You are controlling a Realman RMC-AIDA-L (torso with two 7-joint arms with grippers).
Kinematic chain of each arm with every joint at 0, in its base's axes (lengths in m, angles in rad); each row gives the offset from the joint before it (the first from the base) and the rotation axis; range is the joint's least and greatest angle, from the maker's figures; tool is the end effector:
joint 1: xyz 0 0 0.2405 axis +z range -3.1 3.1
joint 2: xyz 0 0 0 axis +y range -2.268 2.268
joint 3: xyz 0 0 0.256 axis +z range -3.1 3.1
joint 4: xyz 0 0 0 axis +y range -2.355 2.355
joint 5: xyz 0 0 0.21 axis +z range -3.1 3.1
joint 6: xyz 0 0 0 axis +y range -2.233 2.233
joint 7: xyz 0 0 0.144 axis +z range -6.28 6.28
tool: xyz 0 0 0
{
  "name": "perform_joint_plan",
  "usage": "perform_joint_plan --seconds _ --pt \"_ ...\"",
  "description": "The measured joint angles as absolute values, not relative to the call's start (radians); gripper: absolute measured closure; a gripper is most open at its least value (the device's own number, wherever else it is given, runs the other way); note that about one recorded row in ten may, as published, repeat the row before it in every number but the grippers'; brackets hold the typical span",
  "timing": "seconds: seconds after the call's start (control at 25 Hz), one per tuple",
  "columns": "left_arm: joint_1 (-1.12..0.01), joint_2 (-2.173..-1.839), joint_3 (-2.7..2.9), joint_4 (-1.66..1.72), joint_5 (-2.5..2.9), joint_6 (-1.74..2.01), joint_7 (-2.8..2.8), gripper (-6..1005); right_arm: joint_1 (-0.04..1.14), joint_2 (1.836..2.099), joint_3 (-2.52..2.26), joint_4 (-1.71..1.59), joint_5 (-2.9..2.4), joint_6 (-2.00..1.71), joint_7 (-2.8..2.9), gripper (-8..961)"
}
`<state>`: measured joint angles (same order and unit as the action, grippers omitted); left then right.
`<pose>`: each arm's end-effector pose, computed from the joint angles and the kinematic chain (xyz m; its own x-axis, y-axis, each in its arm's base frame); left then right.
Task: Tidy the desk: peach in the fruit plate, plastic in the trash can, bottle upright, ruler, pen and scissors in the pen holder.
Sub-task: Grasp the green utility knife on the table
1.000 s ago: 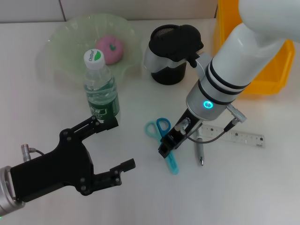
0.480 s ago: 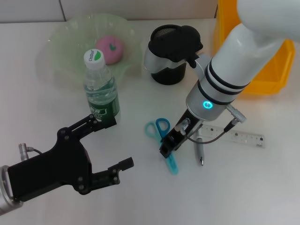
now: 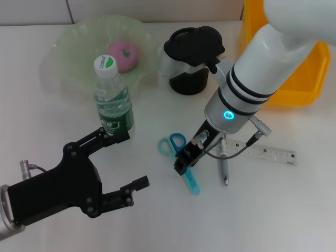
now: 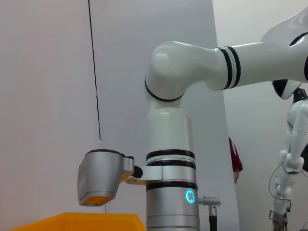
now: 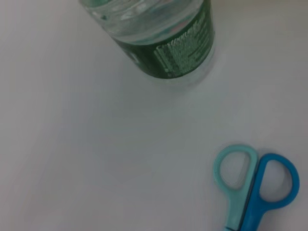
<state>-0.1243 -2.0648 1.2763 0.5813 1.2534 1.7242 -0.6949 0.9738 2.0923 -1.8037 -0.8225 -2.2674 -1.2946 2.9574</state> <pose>-0.2764 0.2094 -0.0219 0.6760 -0.1167 0.7276 0.1863 -0.9282 -0.3220 0.1243 0.3507 -0.1181 0.5782 -0.7533 0.3134 -0.6858 -0.6568 -0.3136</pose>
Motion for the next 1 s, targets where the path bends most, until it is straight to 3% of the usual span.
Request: perform_joint_plan --seconds 1.0 --pt "-0.124 -2.065 1.276 0.569 1.250 1.724 -0.684 171 0.992 2.092 -1.805 -0.796 -2.262 -1.285 2.957 639"
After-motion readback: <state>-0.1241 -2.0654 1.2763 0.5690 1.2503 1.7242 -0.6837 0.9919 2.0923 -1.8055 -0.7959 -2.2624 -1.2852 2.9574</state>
